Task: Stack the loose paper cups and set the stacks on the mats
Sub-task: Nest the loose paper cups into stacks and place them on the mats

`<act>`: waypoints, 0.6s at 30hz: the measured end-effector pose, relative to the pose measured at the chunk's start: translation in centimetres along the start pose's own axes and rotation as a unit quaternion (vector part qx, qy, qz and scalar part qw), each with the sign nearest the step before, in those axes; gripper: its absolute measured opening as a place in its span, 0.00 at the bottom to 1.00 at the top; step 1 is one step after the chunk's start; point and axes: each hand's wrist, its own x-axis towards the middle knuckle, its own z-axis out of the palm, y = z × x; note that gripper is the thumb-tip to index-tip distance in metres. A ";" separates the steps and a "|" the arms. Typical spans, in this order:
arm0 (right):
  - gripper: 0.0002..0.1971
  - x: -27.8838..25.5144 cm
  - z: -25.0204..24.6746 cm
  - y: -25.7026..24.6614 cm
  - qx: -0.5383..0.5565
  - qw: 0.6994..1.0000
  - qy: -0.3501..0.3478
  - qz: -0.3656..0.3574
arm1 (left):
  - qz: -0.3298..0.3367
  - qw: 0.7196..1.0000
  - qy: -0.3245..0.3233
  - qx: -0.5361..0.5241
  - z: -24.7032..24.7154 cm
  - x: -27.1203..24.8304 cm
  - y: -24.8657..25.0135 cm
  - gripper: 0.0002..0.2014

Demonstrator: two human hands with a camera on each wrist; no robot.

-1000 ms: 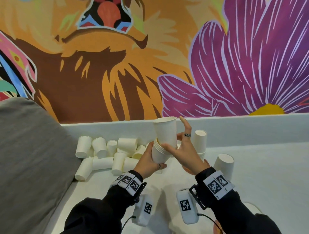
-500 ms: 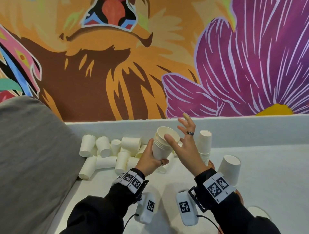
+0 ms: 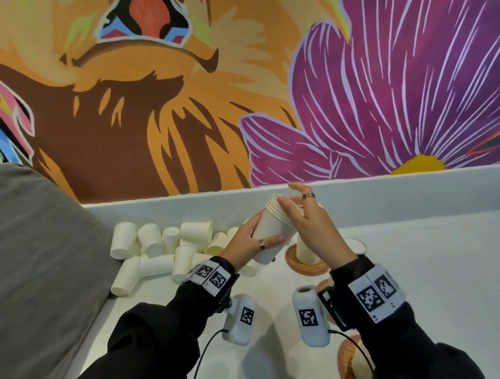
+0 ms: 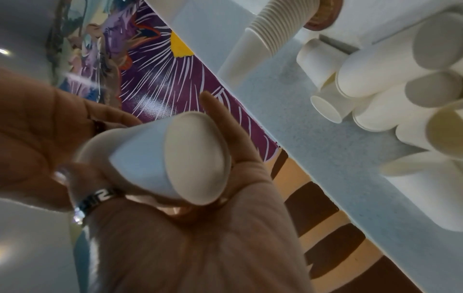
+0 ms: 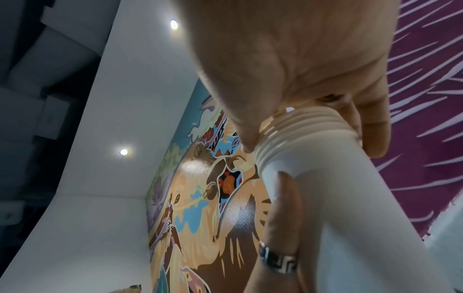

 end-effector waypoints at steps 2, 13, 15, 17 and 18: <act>0.24 -0.2 -1.0 0.0 -0.008 1.000 -0.005 0.010 | -0.017 0.999 0.000 -0.027 0.5 0.2 0.1 0.34; 0.31 -2.6 -8.8 2.0 -0.046 0.994 -0.068 0.074 | -0.074 0.990 0.056 -0.106 4.0 1.2 0.9 0.13; 0.33 -3.2 -10.0 2.8 -0.057 0.989 -0.106 0.086 | -0.077 0.989 0.052 -0.114 4.7 1.3 1.2 0.14; 0.35 -3.7 -10.8 3.6 -0.065 0.984 -0.138 0.097 | -0.076 0.989 0.056 -0.111 5.3 1.3 1.3 0.19; 0.35 -4.0 -11.2 4.1 -0.066 0.982 -0.148 0.102 | -0.074 0.990 0.059 -0.108 5.7 1.3 1.2 0.20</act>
